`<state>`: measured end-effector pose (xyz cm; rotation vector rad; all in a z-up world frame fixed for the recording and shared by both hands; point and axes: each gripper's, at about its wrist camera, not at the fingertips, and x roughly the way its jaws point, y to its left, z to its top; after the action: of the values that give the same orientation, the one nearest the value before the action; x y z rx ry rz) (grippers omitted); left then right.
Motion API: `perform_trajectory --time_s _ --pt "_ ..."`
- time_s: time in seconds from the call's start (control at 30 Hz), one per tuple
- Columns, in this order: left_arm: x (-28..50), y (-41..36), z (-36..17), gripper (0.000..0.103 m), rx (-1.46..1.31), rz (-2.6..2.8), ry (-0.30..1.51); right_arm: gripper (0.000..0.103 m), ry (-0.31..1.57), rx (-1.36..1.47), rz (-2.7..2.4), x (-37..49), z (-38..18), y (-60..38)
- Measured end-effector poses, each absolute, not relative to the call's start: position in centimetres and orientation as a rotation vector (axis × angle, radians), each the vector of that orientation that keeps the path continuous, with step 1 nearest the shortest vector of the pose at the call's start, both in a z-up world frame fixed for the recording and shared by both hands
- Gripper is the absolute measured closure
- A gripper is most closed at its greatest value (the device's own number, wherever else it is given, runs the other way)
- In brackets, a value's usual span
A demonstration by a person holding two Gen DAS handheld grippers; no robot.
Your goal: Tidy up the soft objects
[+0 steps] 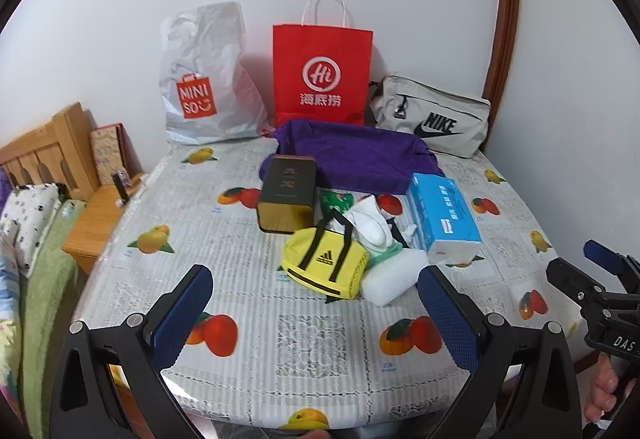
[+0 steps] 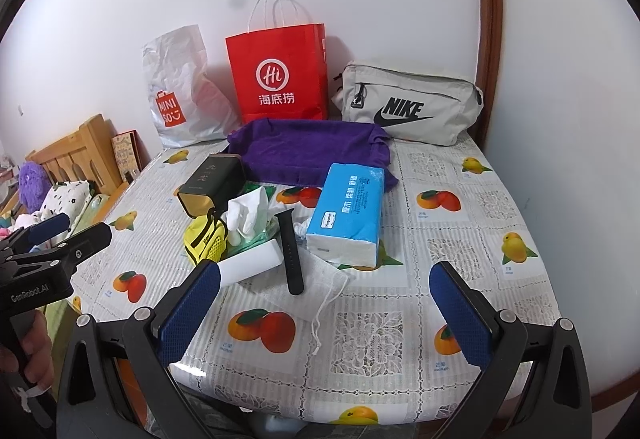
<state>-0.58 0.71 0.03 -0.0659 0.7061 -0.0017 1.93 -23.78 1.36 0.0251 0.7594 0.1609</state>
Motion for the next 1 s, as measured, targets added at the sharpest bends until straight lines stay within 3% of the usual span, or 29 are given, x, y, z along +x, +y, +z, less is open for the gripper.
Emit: perform_trajectory --time_s 0.43,1.0 --pt "1.8 1.2 -3.4 0.000 -0.075 -0.034 0.782 0.000 0.782 0.019 0.181 3.0 -0.4 -23.5" --pt "8.5 0.7 -9.9 0.000 -0.082 -0.134 0.867 0.000 0.907 -0.020 0.225 7.1 -7.2 -21.7"
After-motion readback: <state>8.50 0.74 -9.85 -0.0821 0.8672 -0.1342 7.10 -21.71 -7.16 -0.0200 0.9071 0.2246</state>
